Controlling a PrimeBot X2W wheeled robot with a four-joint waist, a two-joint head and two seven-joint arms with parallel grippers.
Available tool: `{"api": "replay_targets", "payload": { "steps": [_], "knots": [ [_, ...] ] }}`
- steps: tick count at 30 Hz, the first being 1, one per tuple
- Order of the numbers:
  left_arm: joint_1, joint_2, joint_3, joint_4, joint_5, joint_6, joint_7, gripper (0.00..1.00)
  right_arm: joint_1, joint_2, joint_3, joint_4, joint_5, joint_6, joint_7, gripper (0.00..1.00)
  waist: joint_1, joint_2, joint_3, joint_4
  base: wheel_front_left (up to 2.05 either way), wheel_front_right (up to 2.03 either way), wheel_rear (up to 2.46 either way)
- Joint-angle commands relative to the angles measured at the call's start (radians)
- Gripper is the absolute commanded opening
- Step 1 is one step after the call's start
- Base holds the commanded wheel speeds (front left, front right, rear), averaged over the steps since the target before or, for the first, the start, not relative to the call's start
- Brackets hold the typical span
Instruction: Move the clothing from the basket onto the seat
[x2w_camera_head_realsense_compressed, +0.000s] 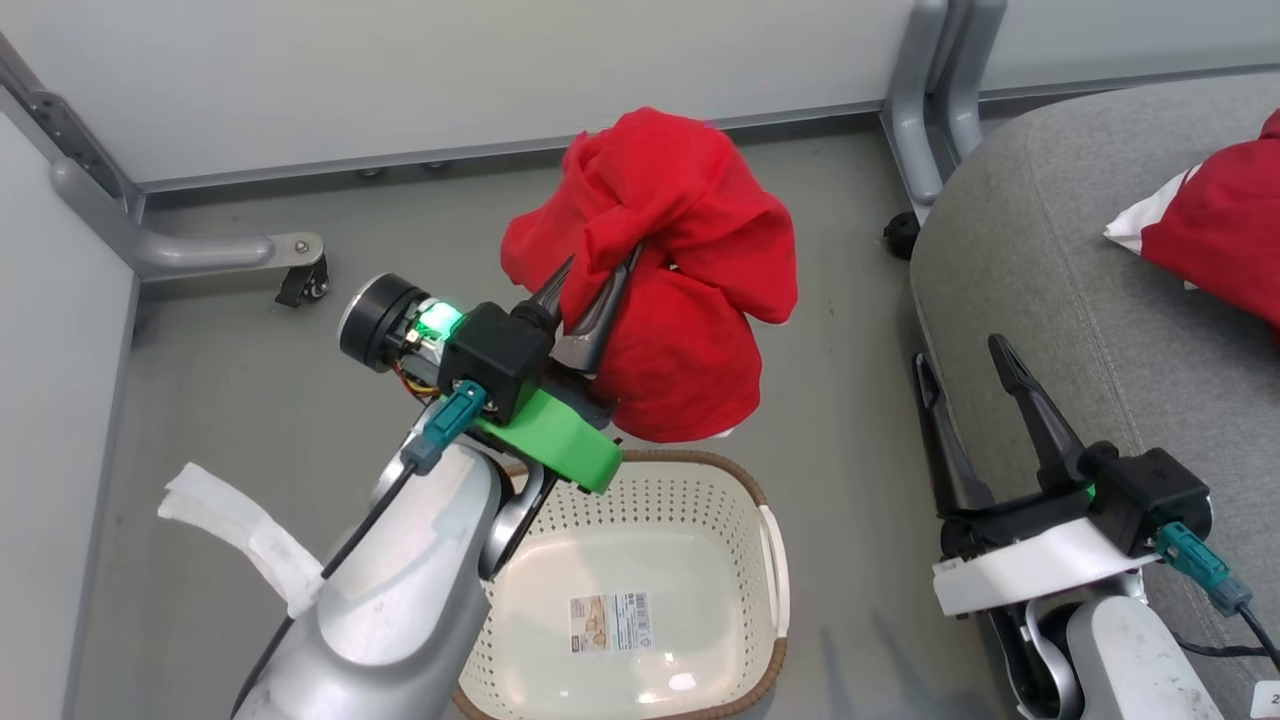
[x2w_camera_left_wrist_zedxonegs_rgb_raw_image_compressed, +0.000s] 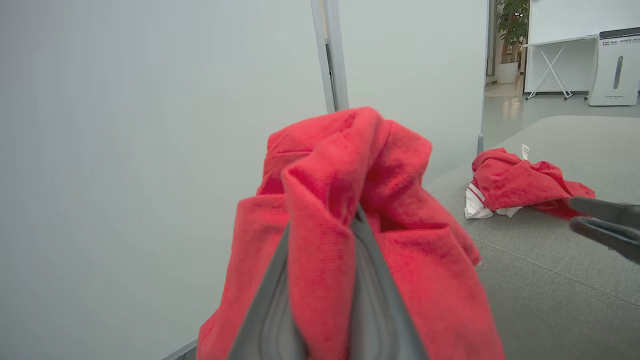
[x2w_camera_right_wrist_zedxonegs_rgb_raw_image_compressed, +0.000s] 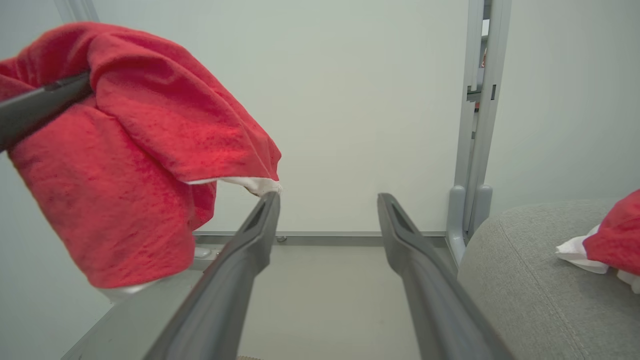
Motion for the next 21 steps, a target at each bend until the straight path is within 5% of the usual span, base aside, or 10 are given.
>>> {"api": "replay_targets", "payload": {
  "steps": [1,9,21],
  "knots": [
    [0.005,0.000,0.001,-0.013,0.009,-0.001,-0.003,0.00,0.015,-0.004,0.001,-0.001,0.008,-0.001,-0.002,1.00,0.0001,0.0108,-0.009,-0.002,0.00,0.00,0.00],
    [0.020,-0.001,0.006,-0.038,0.015,-0.003,-0.003,0.00,0.030,-0.004,0.041,-0.017,0.026,-0.001,-0.002,1.00,0.0001,0.0108,-0.018,-0.010,0.00,0.00,0.00],
    [0.016,-0.011,-0.027,-0.046,0.018,-0.007,-0.003,0.00,-0.051,-0.004,0.253,-0.012,0.040,-0.001,-0.002,1.00,0.0001,0.0108,-0.004,0.004,0.00,0.00,0.00]
  ]
}}
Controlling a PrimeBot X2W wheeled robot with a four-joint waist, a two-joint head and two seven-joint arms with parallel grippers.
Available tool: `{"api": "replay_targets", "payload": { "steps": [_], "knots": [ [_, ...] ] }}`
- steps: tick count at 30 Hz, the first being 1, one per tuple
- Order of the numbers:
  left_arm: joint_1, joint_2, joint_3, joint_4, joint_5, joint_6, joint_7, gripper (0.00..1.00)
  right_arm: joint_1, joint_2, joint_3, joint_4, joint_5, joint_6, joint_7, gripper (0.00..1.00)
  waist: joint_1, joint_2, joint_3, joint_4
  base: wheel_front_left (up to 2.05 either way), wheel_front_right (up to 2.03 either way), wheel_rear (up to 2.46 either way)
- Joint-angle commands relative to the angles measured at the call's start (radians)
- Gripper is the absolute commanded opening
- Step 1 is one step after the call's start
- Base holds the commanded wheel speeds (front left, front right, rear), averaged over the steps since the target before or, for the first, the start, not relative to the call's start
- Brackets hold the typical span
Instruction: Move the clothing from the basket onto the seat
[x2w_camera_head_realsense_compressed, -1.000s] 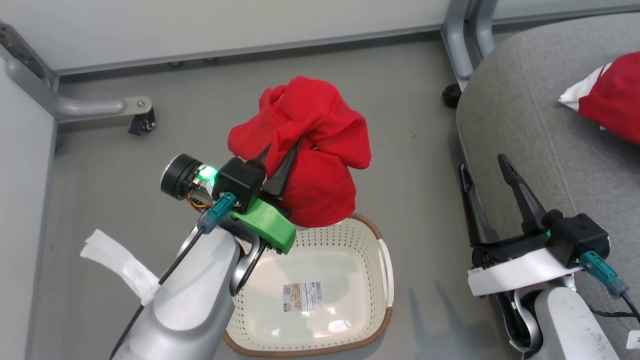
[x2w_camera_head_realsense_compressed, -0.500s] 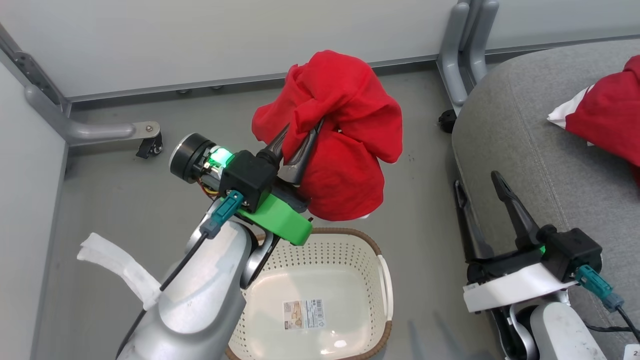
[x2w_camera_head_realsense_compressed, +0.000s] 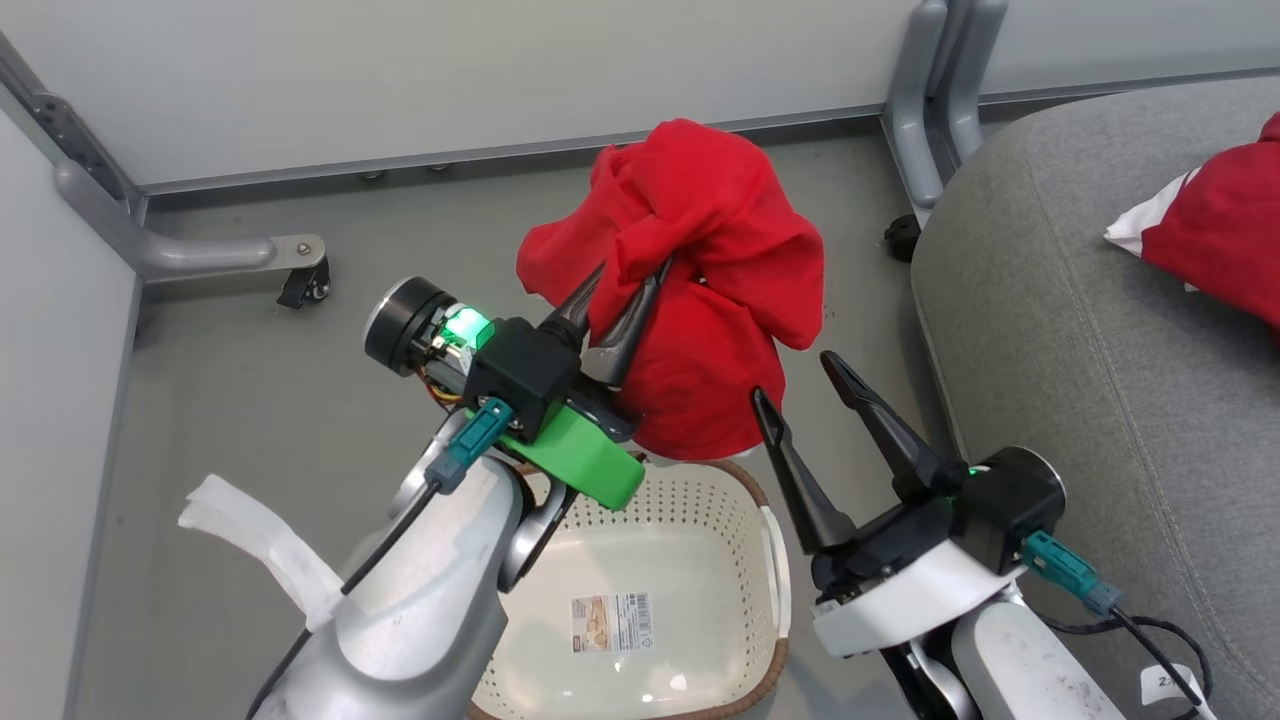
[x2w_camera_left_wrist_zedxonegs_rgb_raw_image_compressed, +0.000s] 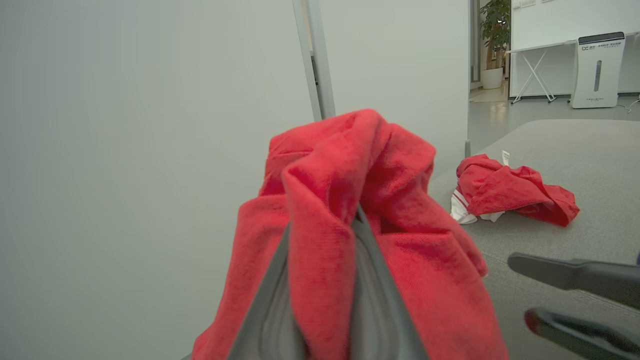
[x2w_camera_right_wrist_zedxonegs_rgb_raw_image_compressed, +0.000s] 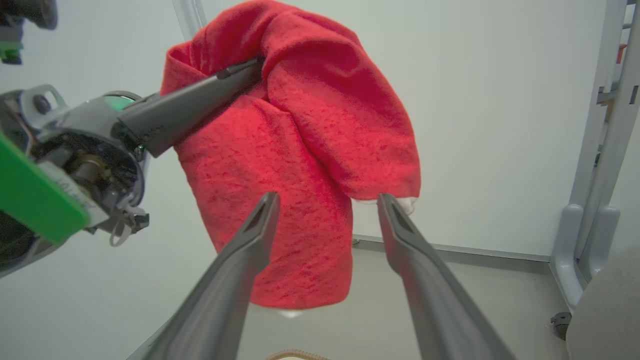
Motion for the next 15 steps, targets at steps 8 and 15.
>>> {"api": "replay_targets", "payload": {
  "steps": [8,15],
  "knots": [
    [-0.001,-0.009,-0.060,-0.021,-0.011,-0.006,-0.003,0.00,-0.094,-0.004,0.069,0.068,-0.004,-0.001,-0.002,1.00,0.0000,0.0108,0.014,0.024,0.00,0.00,0.00],
    [-0.006,-0.013,-0.119,-0.039,-0.026,-0.007,-0.003,0.00,-0.156,-0.014,0.121,0.145,-0.016,-0.001,-0.002,1.00,0.0000,0.0108,0.024,0.040,0.00,0.00,0.00]
  ]
}}
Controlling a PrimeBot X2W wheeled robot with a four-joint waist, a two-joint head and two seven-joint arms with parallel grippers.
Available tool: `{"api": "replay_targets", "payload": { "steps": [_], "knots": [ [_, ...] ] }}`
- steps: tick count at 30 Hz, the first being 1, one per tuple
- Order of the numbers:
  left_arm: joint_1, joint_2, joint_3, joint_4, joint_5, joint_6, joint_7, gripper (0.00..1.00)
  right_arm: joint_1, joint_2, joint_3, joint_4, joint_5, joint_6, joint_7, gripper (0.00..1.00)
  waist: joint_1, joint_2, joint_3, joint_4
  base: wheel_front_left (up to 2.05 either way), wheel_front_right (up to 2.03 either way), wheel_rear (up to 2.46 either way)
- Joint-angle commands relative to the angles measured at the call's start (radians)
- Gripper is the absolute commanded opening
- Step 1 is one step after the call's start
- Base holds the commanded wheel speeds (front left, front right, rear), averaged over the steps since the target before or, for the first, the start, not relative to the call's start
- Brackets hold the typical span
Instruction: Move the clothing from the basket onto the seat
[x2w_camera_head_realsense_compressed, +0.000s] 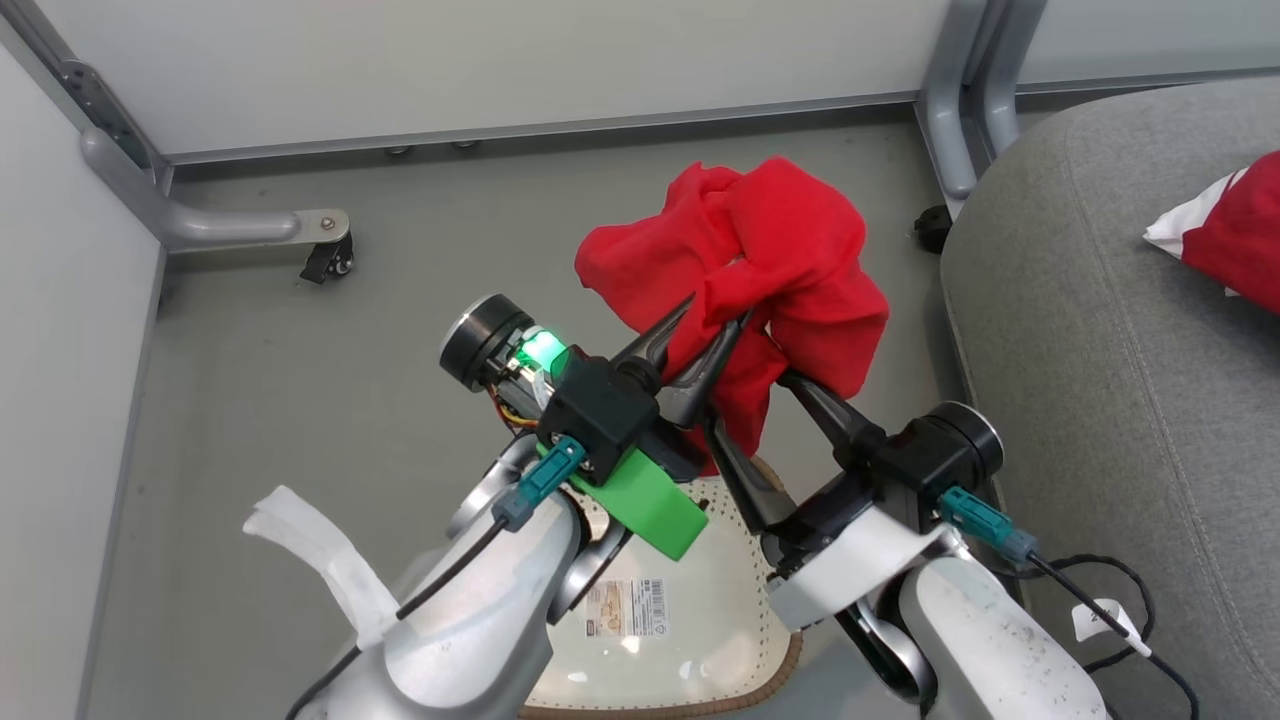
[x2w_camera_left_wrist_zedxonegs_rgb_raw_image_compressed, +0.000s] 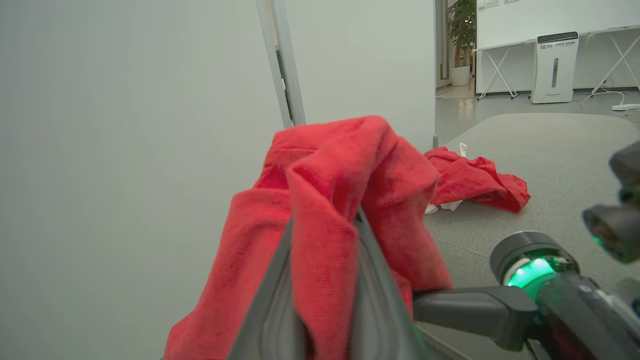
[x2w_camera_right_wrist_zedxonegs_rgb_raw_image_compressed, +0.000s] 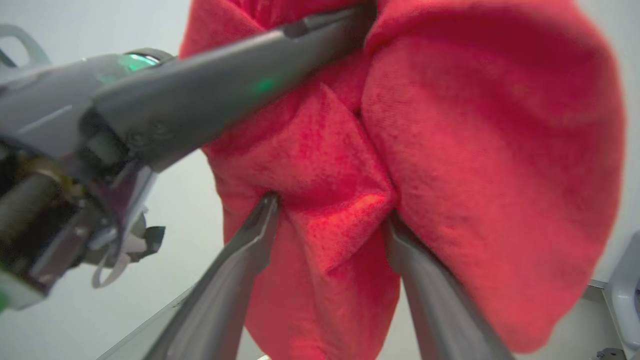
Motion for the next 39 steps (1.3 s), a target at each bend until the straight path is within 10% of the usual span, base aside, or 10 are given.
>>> {"api": "replay_targets", "payload": {
  "steps": [1,18,19,21,39],
  "knots": [
    [-0.006,-0.003,-0.011,-0.008,-0.011,-0.004,-0.003,0.00,-0.015,-0.007,0.009,0.013,0.002,-0.001,-0.002,1.00,0.0000,0.0108,0.003,0.004,0.00,0.00,0.00],
    [-0.006,0.000,-0.064,-0.018,-0.044,-0.004,-0.004,0.00,-0.023,-0.004,0.028,0.026,0.070,-0.001,-0.002,1.00,0.0000,0.0108,0.025,0.012,0.00,0.00,0.00],
    [-0.003,0.000,-0.065,-0.020,-0.044,-0.004,-0.004,0.00,-0.019,-0.003,0.019,0.020,0.078,-0.001,-0.002,0.44,0.0000,0.0108,0.025,0.011,0.00,0.00,0.00],
    [0.002,-0.002,-0.069,-0.025,-0.049,-0.004,-0.004,0.00,-0.010,0.000,0.007,0.009,0.089,-0.001,-0.002,0.00,0.0000,0.0108,0.024,0.010,0.00,0.00,0.00],
    [0.030,0.003,-0.084,0.003,-0.054,-0.004,-0.003,0.00,0.028,0.004,-0.055,-0.004,0.095,-0.001,-0.002,0.00,0.0000,0.0108,-0.005,0.004,0.00,0.00,0.00]
  ]
}}
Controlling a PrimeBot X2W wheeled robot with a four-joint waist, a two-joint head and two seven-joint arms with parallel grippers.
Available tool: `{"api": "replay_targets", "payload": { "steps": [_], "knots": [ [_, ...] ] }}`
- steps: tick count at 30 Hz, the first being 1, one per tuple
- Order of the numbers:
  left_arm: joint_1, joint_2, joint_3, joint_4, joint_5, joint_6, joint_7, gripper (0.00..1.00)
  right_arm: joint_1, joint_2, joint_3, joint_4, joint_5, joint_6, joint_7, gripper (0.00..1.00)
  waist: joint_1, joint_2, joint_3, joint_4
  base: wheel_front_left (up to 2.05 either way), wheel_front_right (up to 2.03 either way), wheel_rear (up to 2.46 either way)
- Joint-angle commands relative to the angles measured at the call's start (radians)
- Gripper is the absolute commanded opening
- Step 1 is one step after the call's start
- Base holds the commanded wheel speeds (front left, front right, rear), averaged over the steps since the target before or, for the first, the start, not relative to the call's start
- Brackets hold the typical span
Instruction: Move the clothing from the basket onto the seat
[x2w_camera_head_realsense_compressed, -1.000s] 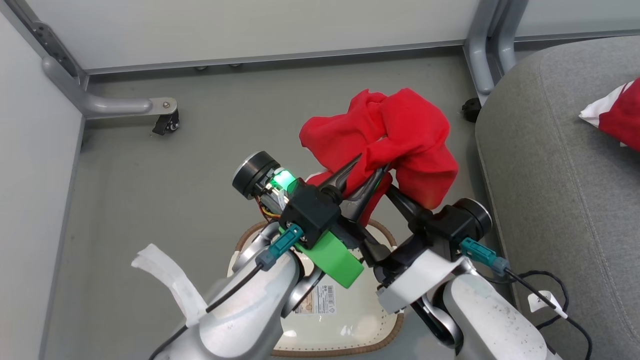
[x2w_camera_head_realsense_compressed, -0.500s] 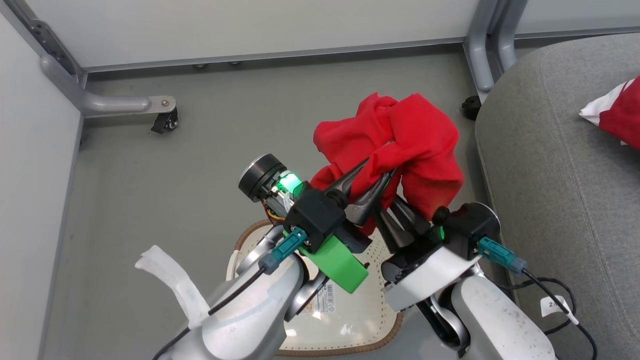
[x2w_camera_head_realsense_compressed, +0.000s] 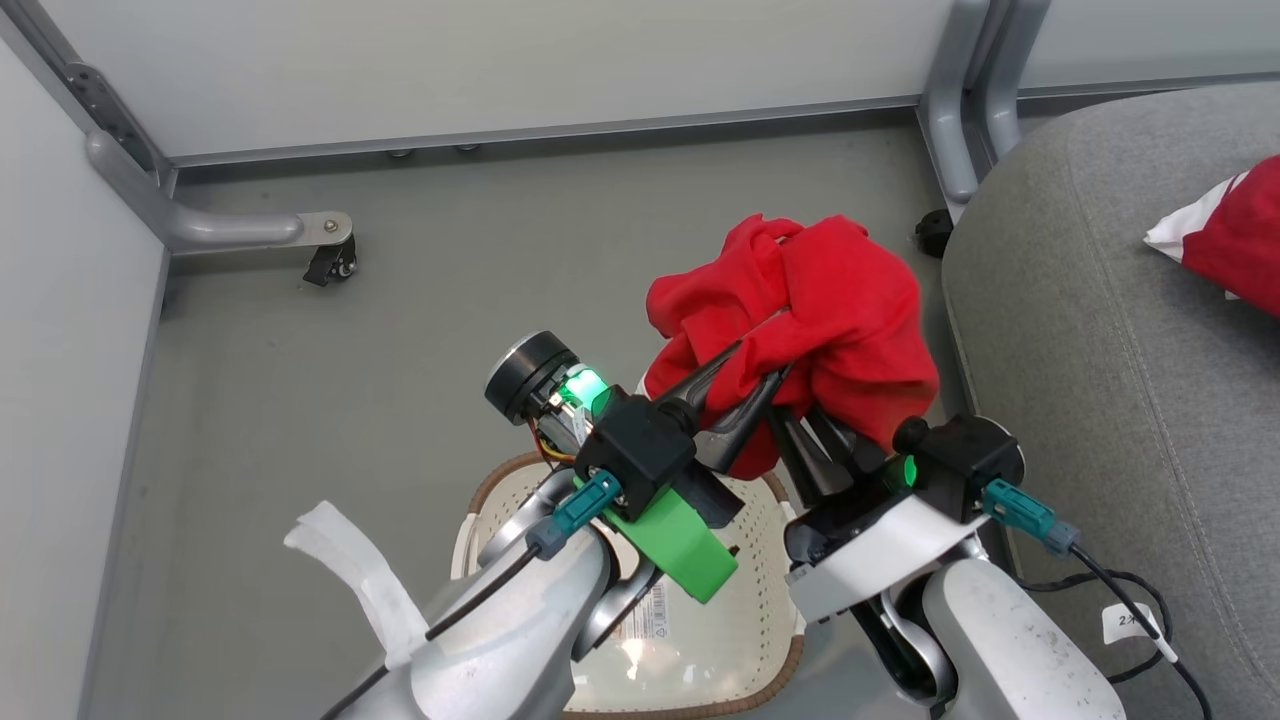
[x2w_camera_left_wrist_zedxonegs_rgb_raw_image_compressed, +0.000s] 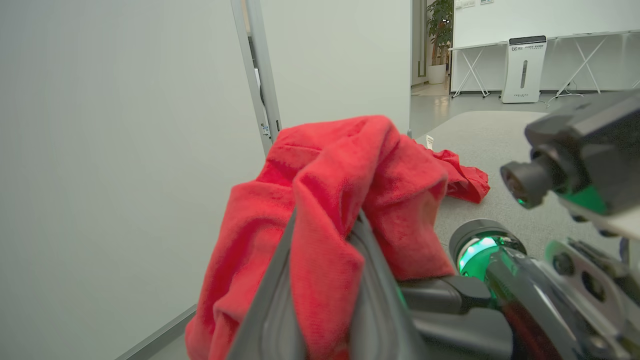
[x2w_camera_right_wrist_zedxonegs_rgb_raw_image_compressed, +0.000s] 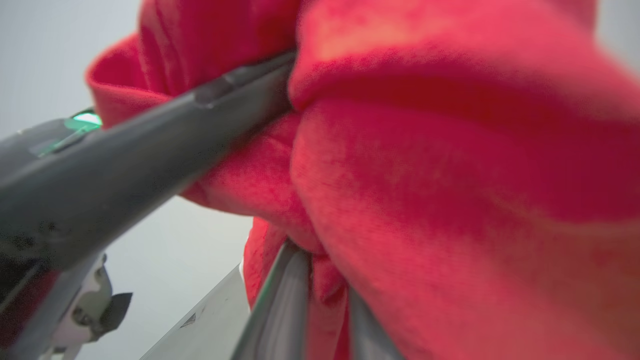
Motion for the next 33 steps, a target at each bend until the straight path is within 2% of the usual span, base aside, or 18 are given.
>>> {"api": "replay_targets", "payload": {
  "steps": [1,4,5,6,7,21,33],
  "knots": [
    [0.010,0.006,0.001,0.003,-0.005,-0.004,-0.003,0.00,0.004,-0.003,-0.005,-0.008,-0.001,-0.001,-0.002,0.00,0.0000,0.0108,-0.002,0.002,0.00,0.00,0.00],
    [0.012,0.005,0.009,0.003,0.000,-0.003,-0.003,0.00,0.006,-0.003,-0.006,-0.011,-0.005,-0.001,-0.002,0.00,0.0000,0.0108,-0.004,0.004,0.00,0.00,0.00],
    [0.014,0.004,0.013,0.001,0.003,0.000,-0.003,0.03,0.007,-0.003,-0.007,-0.011,-0.006,-0.001,-0.002,0.00,0.0000,0.0108,-0.003,0.004,0.00,0.00,0.00],
    [0.015,0.004,0.015,0.000,0.007,0.002,-0.003,0.77,0.006,-0.003,-0.008,-0.012,-0.007,-0.001,-0.002,0.00,0.0000,0.0108,-0.003,0.005,0.00,0.00,0.00],
    [0.016,0.004,0.018,0.000,0.014,0.004,-0.003,1.00,0.004,-0.003,-0.014,-0.012,-0.007,-0.001,-0.002,0.00,0.0000,0.0108,-0.002,0.005,0.00,0.00,0.00],
    [0.050,0.011,0.038,-0.027,0.054,0.001,-0.002,1.00,-0.032,-0.003,-0.168,-0.015,-0.062,-0.001,-0.002,0.00,0.0000,0.0108,0.014,0.013,0.00,0.00,0.00],
    [0.069,0.023,0.043,-0.036,0.067,-0.001,-0.002,1.00,-0.019,-0.003,-0.240,-0.043,-0.109,-0.001,-0.002,0.00,0.0000,0.0108,0.030,-0.065,0.00,0.00,0.00]
  ]
}}
